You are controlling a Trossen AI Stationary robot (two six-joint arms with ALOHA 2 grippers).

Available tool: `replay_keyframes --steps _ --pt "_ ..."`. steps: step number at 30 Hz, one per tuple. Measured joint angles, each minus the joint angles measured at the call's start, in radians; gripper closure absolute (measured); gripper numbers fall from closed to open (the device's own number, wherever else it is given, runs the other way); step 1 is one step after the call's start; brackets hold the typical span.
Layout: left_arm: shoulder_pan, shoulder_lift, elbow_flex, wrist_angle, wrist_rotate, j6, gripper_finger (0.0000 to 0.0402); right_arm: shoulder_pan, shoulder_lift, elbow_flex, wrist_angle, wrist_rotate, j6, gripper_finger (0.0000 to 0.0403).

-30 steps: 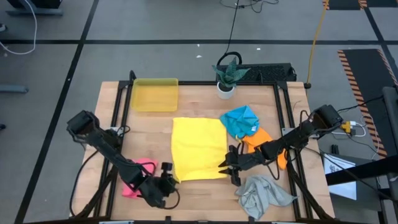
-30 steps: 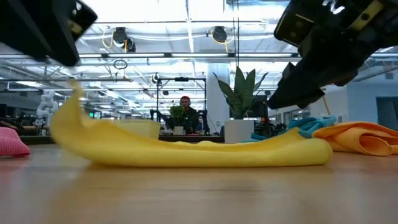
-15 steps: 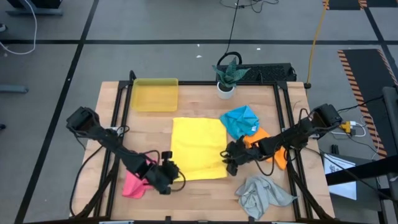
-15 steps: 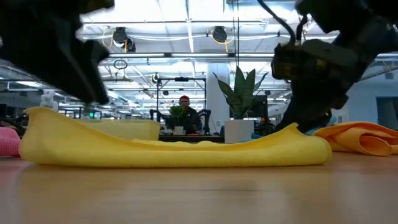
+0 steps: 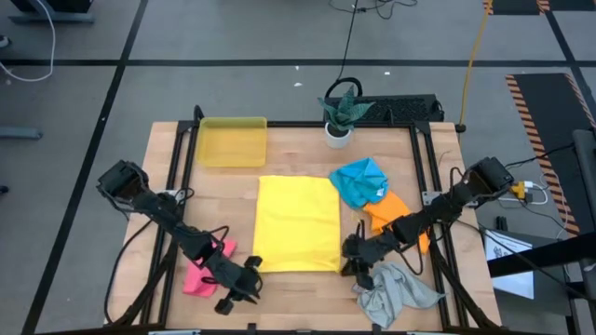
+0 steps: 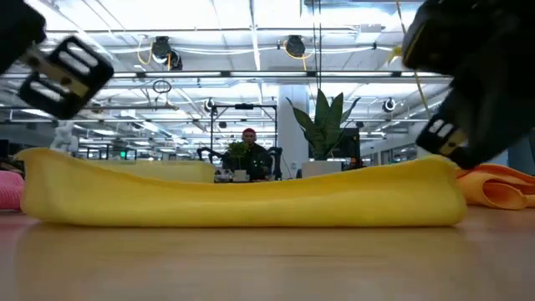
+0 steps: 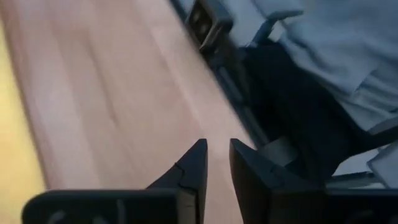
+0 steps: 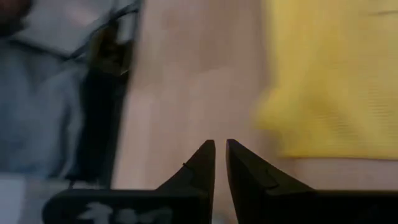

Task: Fold microfiber towels
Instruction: Fold the yellow microfiber cloth

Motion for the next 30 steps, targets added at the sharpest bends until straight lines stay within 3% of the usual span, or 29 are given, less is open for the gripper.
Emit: replay_keyframes --steps 6,9,12,14,18,24,30 --pt "0.0 -0.041 0.001 0.047 -0.042 0.1 0.0353 0.009 0.0 0.0 0.17 0.006 -0.168 0.0383" --pt "0.01 -0.058 0.002 0.008 -0.222 0.137 0.0362 -0.024 0.0 0.0 0.17 0.174 -0.18 0.0384" --pt "0.046 -0.06 0.002 -0.088 -0.41 0.085 0.0372 -0.075 0.0 0.0 0.063 0.368 -0.066 0.0384" --pt "0.08 -0.059 0.001 -0.192 -0.45 -0.001 0.0381 -0.103 0.0 0.0 -0.058 0.426 0.019 0.0384" --pt "0.123 -0.024 0.0 -0.277 -0.347 -0.092 0.0398 -0.118 0.0 -0.002 -0.146 0.329 0.053 0.0384" --pt "0.089 0.05 0.0 -0.15 -0.081 -0.061 0.038 -0.056 0.018 0.0 -0.007 0.203 -0.043 0.0384" --pt "0.008 0.075 0.0 -0.018 0.015 -0.027 0.0396 0.002 0.167 0.0 0.171 0.079 -0.034 0.0384"
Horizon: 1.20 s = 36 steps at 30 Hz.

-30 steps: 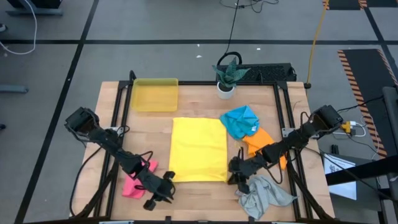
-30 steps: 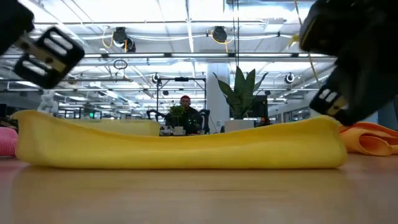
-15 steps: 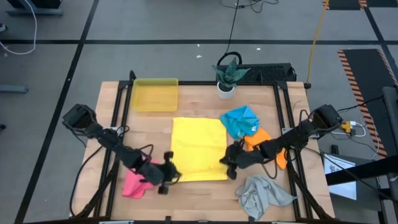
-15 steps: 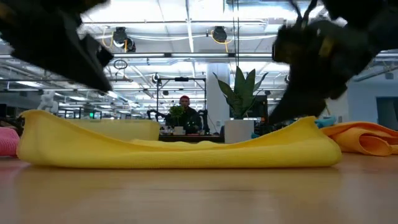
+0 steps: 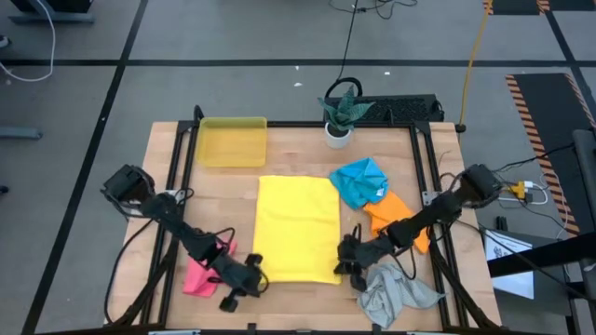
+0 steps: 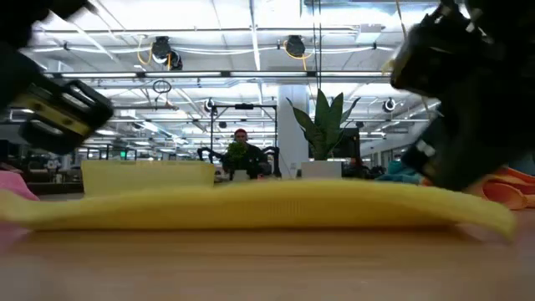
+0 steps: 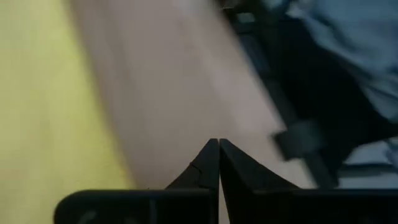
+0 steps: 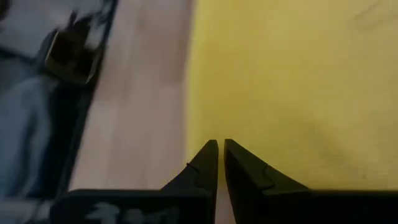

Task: Fold microfiber towels
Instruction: Fold the yellow microfiber cloth

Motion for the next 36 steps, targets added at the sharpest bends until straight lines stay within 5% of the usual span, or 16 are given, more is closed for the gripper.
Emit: replay_keyframes --steps 4,8,14,18,28,36 --pt "-0.031 -0.029 0.0 0.023 0.02 0.009 0.0393 0.024 0.07 0.001 0.14 -0.164 0.022 0.0384" --pt "-0.035 -0.075 0.0 0.018 -0.019 0.046 0.0382 0.032 0.038 -0.002 0.156 -0.176 0.001 0.0384" --pt "0.029 -0.102 0.001 -0.023 -0.234 0.103 0.0398 -0.003 -0.077 0.0 0.101 0.052 -0.115 0.0384" --pt "0.102 -0.074 0.001 -0.121 -0.248 0.054 0.0388 -0.054 -0.081 0.0 0.033 0.214 -0.125 0.0386" --pt "0.071 0.027 0.003 -0.199 -0.15 -0.058 0.0394 -0.097 -0.03 0.002 -0.191 0.197 -0.031 0.04" --pt "0.039 -0.037 0.0 -0.174 -0.295 -0.024 0.0398 -0.081 -0.084 0.016 -0.13 0.165 -0.119 0.0402"
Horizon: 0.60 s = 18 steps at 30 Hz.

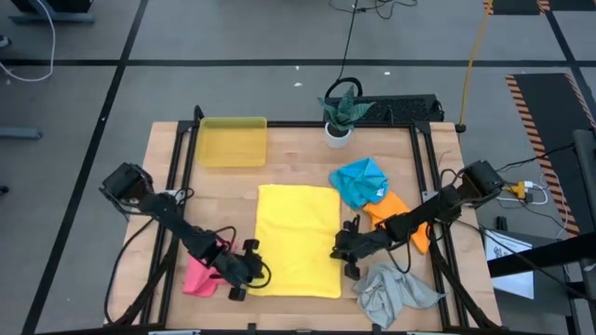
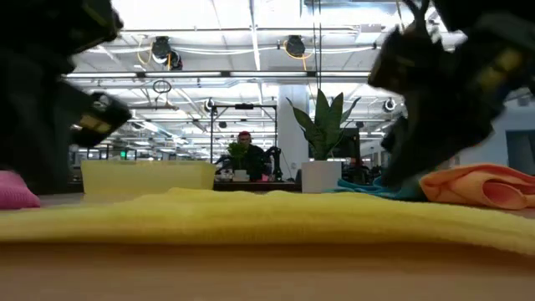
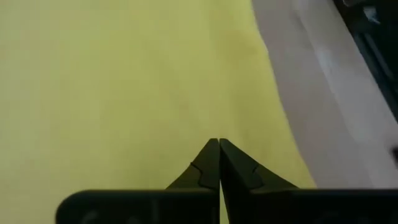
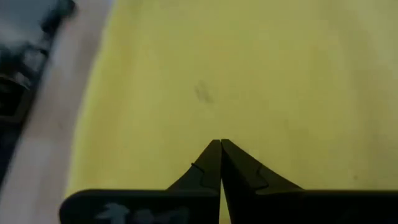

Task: Fold microfiber towels
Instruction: Fold the yellow microfiber cloth

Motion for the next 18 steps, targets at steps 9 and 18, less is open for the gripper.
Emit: replay_keyframes --steps 9,18 --pt "0.128 -0.022 0.001 0.035 -0.209 0.12 0.0392 -0.082 -0.003 0.015 -0.008 0.156 -0.053 0.0402" --pt "0.37 -0.022 -0.001 -0.216 -0.375 -0.117 0.0386 -0.3 -0.003 0.015 -0.153 0.156 -0.036 0.0403"
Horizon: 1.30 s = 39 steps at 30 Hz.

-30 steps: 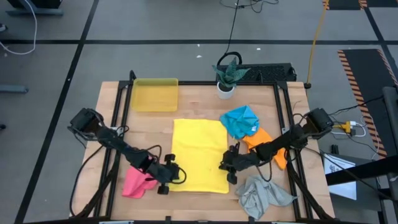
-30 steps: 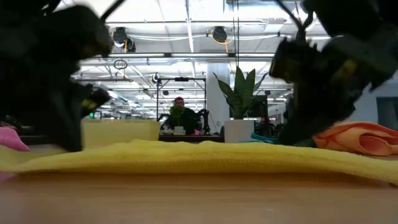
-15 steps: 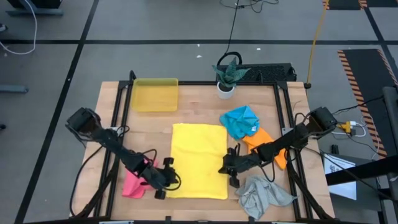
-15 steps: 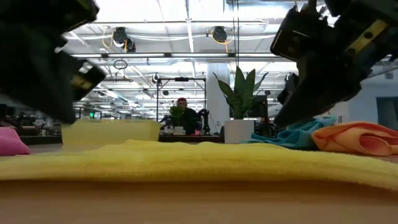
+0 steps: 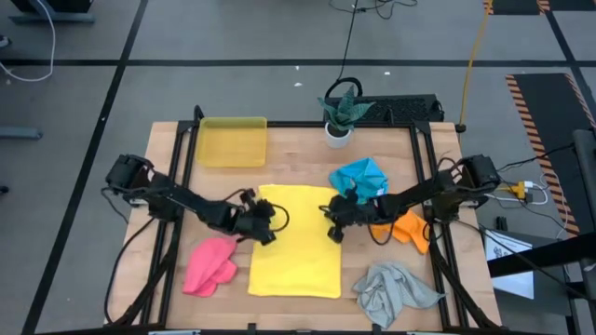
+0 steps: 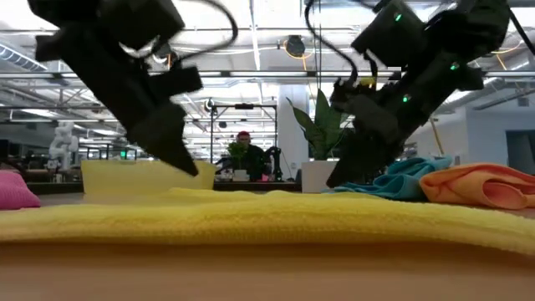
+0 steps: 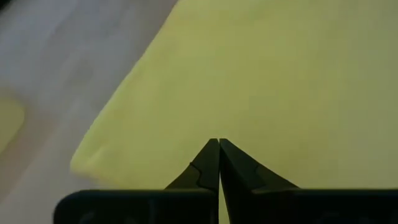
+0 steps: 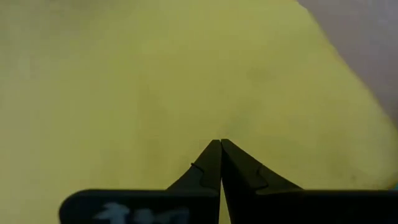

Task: Fold microfiber towels
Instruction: Fold the yellow microfiber cloth

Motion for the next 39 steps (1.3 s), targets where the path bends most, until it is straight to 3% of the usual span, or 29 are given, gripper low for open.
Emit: replay_keyframes --steps 7,14,16,19,24,27,34,39 --pt "0.028 0.0 -0.085 -0.015 0.03 -0.096 0.0398 -0.099 0.0 0.0 -0.025 -0.002 -0.062 0.0403" --pt "0.049 -0.007 -0.121 -0.083 -0.183 -0.223 0.0387 -0.19 0.0 0.0 -0.025 0.04 -0.13 0.0403" --pt "0.051 -0.008 -0.116 -0.075 -0.199 -0.208 0.0391 -0.197 0.0 0.0 -0.022 0.08 -0.145 0.0403" --pt "0.035 -0.027 -0.107 -0.043 -0.177 -0.158 0.0398 -0.193 0.0 0.0 0.009 0.063 -0.163 0.0403" --pt "0.007 -0.05 -0.102 -0.003 -0.148 -0.121 0.0387 -0.161 0.013 0.001 0.082 -0.131 -0.133 0.0403" --pt "-0.001 -0.063 -0.104 -0.025 -0.116 -0.108 0.0391 -0.108 0.052 0.0 0.129 -0.19 -0.088 0.0403" --pt "-0.033 -0.062 -0.105 -0.053 0.063 -0.044 0.0387 -0.013 0.151 0.015 0.2 -0.144 -0.086 0.0403" --pt "-0.068 -0.062 -0.105 -0.063 0.07 -0.073 0.039 -0.059 0.131 0.018 0.089 -0.034 -0.126 0.0403"
